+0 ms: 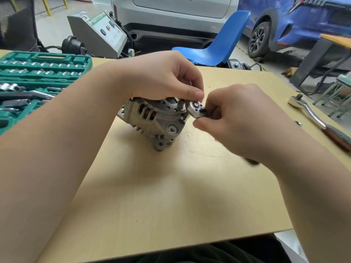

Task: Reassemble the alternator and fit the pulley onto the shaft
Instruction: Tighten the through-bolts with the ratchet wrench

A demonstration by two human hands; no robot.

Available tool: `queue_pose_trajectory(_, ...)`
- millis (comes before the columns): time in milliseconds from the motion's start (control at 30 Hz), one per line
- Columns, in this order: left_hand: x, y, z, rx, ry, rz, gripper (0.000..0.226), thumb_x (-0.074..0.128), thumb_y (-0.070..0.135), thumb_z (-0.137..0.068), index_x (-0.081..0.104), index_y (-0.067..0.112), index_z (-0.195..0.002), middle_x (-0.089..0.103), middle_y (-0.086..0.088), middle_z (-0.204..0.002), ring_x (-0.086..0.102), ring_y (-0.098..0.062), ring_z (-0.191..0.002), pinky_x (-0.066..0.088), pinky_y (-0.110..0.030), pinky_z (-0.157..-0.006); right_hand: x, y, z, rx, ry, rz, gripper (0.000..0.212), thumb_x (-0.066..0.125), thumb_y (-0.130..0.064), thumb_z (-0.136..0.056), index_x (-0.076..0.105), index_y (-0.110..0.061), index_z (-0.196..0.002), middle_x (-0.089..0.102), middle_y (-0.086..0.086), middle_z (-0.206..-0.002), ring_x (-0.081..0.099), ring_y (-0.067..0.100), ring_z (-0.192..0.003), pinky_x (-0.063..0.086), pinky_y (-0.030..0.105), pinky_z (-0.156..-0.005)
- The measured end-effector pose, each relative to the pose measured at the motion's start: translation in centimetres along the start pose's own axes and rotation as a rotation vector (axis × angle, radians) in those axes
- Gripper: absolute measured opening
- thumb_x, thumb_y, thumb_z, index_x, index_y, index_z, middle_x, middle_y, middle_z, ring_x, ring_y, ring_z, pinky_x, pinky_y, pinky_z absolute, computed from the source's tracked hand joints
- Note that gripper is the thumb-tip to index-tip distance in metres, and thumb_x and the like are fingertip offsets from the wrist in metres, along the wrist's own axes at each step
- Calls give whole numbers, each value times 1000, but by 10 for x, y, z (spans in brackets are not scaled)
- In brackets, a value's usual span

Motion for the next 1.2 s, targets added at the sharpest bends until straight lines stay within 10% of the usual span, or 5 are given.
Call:
queue_pose_trajectory(167, -1, -3, -1, 8, -12, 8, 16, 70, 50, -101, 76, 35, -101, 75, 0, -78, 61, -26, -66, 57, -42, -70, -11, 4, -14, -128, -34, 201, 8, 74, -34, -96, 74, -31, -104, 65, -4, -80, 57, 26, -80, 51, 38, -69)
queue_pose_trajectory(367, 1, -2, 1, 14, 10, 28, 14, 73, 52, -97, 77, 39, -101, 79, 2, -84, 68, -30, -74, 60, -47, -74, -1, -6, 2, 45, -49, -38, 27, 73, -43, -89, 68, -22, -74, 69, -1, -64, 70, 19, -61, 63, 41, -63)
queue_pose_trajectory(633, -1, 1, 3, -2, -31, 58, 21, 81, 49, -91, 74, 32, -101, 82, 8, -92, 73, -25, -85, 59, -45, -80, -9, 3, -14, -110, -39, 173, 4, 72, -35, -97, 72, -34, -101, 63, -4, -83, 59, 27, -82, 55, 41, -71)
queue_pose_trajectory(967, 0, 2, 4, 16, -24, 40, 21, 72, 59, -93, 71, 43, -106, 81, 12, -95, 76, -18, -90, 61, -47, -87, 3, -12, 4, 74, -42, -24, 30, 71, -52, -93, 68, -24, -82, 67, -2, -73, 70, 18, -66, 60, 38, -65)
queue_pose_trajectory(1200, 0, 1, 2, -4, -26, 36, 12, 71, 53, -96, 71, 43, -104, 80, 18, -96, 75, -9, -89, 60, -43, -86, -12, -3, -15, -74, -79, 274, 20, 69, -45, -98, 76, -35, -113, 68, -1, -90, 59, 25, -86, 54, 39, -76)
Point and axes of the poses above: each hand's wrist, its own z-axis away from the middle knuckle, its own x-axis out of the palm, y = z × x, the point moved 1 cm from there along -z, towards the middle knuckle
